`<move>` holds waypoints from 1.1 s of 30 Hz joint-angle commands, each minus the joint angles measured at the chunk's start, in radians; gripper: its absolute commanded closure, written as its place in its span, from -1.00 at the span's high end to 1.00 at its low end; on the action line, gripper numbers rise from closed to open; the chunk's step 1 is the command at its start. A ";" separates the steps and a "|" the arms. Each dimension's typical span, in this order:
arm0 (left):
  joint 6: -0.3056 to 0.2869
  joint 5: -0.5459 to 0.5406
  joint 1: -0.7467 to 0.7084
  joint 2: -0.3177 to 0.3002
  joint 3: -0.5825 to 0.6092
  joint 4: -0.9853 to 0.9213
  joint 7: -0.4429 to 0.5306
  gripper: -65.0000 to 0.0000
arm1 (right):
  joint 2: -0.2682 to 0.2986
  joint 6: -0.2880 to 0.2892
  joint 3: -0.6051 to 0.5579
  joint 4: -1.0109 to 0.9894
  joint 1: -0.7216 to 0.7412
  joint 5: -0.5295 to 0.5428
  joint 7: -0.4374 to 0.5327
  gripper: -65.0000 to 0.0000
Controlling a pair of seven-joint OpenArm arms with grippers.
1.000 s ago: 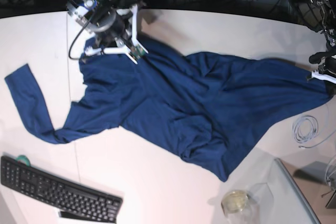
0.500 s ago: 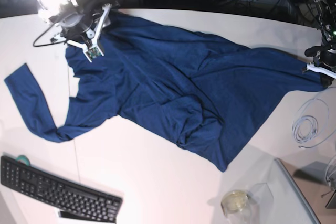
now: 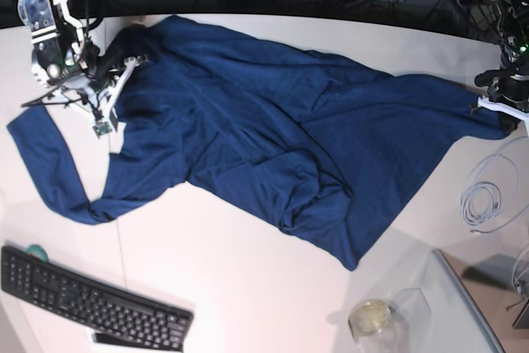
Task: Layout the t-shirt on the table in an organized manner, then fold the t-shirt properly
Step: 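Pull the grasped edge with the right gripper away from the left gripper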
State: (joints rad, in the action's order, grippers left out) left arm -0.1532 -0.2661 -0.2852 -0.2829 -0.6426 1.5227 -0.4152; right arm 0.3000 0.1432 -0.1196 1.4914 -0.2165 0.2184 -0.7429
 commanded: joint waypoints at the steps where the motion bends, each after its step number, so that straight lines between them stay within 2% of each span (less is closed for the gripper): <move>1: 0.010 -0.002 0.005 -0.023 -0.007 0.017 0.023 -1.00 | 0.014 -0.003 0.005 -0.018 0.021 -0.007 0.010 -0.95; 4: 0.010 -0.002 0.004 -0.023 -0.007 0.017 0.023 -1.00 | 0.014 -0.001 0.005 -0.122 0.068 -0.009 0.023 -0.95; 9: 0.010 -0.002 0.004 -0.020 -0.007 0.017 0.023 -1.00 | 0.021 0.000 0.001 -0.397 0.237 -0.010 0.138 -0.95; 15: 0.010 -0.002 0.007 0.011 0.036 0.026 0.023 -1.00 | 0.058 0.000 -0.180 -0.731 0.501 -0.010 0.267 -0.95; 18: 0.011 -0.002 0.004 0.012 0.091 0.028 0.023 -1.00 | 0.058 -0.001 -0.196 -0.779 0.569 -0.010 0.274 -0.94; 21: 0.013 -0.002 0.004 0.032 0.103 0.028 0.023 -1.00 | 0.083 -0.001 -0.113 -0.667 0.530 -0.009 0.201 -0.92; 23: 0.013 -0.002 0.004 0.034 0.103 0.026 0.023 -1.00 | 0.087 -0.001 -0.044 -0.463 0.426 -0.009 0.141 -0.82; 24: 0.013 -0.002 0.004 0.034 0.103 0.025 0.023 -1.00 | 0.086 -0.001 -0.015 -0.351 0.361 -0.009 0.125 -0.70; 26: 0.013 -0.002 0.004 0.032 0.103 0.028 0.023 -1.00 | 0.081 -0.001 0.044 -0.114 0.223 -0.009 0.107 -0.31; 29: 0.013 -0.002 0.007 0.032 0.103 0.028 0.023 -1.00 | 0.024 -0.001 0.117 0.101 0.087 -0.007 0.089 0.34; 30: 0.013 -0.002 0.007 0.032 0.103 0.028 0.023 -1.00 | 0.006 -0.001 0.137 0.145 0.058 -0.007 0.079 0.44; 33: 0.013 -0.002 0.005 0.032 0.105 0.026 0.023 -1.00 | -0.040 -0.001 0.150 0.183 0.022 -0.009 0.056 0.36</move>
State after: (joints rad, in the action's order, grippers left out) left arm -0.1421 -0.2634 -0.2832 -0.2356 -0.5346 1.5318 -0.4152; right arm 0.2539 0.1497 0.0250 1.6630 -0.2016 0.2058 -0.6991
